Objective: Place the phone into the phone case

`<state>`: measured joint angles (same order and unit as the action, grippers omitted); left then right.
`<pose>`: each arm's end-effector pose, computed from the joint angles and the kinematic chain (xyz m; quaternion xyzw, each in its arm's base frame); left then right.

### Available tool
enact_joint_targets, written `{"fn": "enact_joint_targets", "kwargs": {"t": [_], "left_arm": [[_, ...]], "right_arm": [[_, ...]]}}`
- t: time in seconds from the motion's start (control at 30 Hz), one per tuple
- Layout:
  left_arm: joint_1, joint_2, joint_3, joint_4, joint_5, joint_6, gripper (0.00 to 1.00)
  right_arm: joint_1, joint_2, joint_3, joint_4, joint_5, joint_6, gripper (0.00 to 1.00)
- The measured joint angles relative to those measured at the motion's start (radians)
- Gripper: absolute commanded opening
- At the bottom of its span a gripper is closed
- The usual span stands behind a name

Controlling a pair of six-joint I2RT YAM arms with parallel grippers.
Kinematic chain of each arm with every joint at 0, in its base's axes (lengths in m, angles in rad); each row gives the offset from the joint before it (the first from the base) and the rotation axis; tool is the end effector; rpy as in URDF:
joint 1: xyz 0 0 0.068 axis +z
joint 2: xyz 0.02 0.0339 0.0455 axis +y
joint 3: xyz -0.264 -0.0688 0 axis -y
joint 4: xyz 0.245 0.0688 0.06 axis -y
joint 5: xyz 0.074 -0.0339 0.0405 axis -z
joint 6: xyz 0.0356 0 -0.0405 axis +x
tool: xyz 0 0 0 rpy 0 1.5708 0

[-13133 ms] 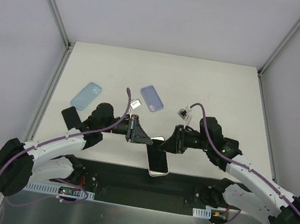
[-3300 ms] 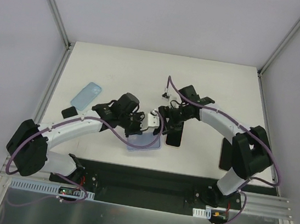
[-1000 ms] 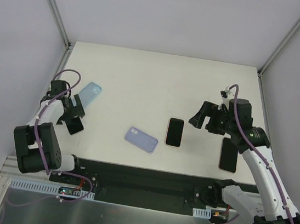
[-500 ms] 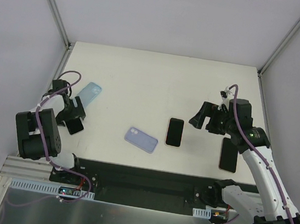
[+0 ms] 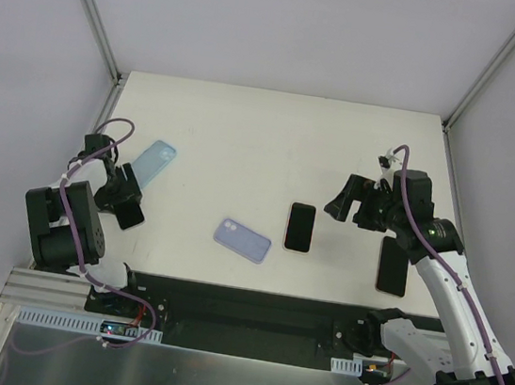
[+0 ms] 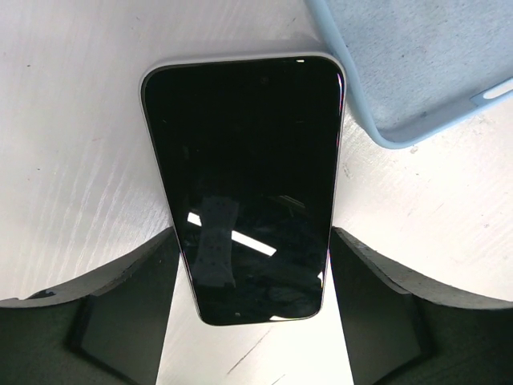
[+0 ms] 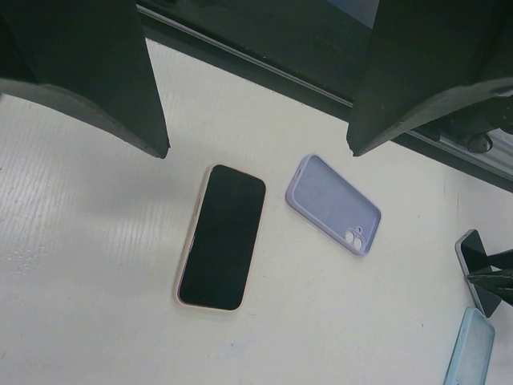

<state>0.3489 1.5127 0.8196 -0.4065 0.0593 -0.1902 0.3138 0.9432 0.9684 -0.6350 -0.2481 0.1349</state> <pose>0.2650 0.0942 0.1691 -0.2522 0.9387 -0.0102 0.2349 0.1850 0.0692 0.3312 -0.1356 0.8713 0.2090 0.4228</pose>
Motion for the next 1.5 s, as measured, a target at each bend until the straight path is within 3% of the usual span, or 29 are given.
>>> {"fn": "enact_joint_targets", "kwargs": {"t": [0.23, 0.57, 0.73, 0.9, 1.07, 1.5], "left_arm": [[0.002, -0.004, 0.000, 0.001, 0.038, 0.002, 0.49], [0.005, -0.121, -0.081, -0.005, 0.189, -0.032, 0.43], [0.003, -0.243, -0.140, -0.010, 0.295, -0.060, 0.42], [-0.041, -0.378, -0.187, -0.012, 0.360, -0.089, 0.43], [-0.182, -0.499, -0.208, -0.012, 0.396, -0.143, 0.44], [-0.304, -0.598, -0.269, 0.084, 0.545, -0.275, 0.45]], "right_arm": [[0.000, -0.005, 0.000, 0.002, -0.006, 0.007, 0.96], [0.008, 0.011, -0.022, 0.036, -0.047, 0.023, 0.97], [0.077, 0.069, -0.041, 0.101, -0.051, 0.076, 1.00], [0.177, 0.198, -0.048, 0.221, -0.064, 0.177, 0.82], [0.308, 0.391, -0.004, 0.344, -0.080, 0.269, 0.68], [0.491, 0.799, 0.249, 0.685, -0.194, 0.431, 0.61]]}}
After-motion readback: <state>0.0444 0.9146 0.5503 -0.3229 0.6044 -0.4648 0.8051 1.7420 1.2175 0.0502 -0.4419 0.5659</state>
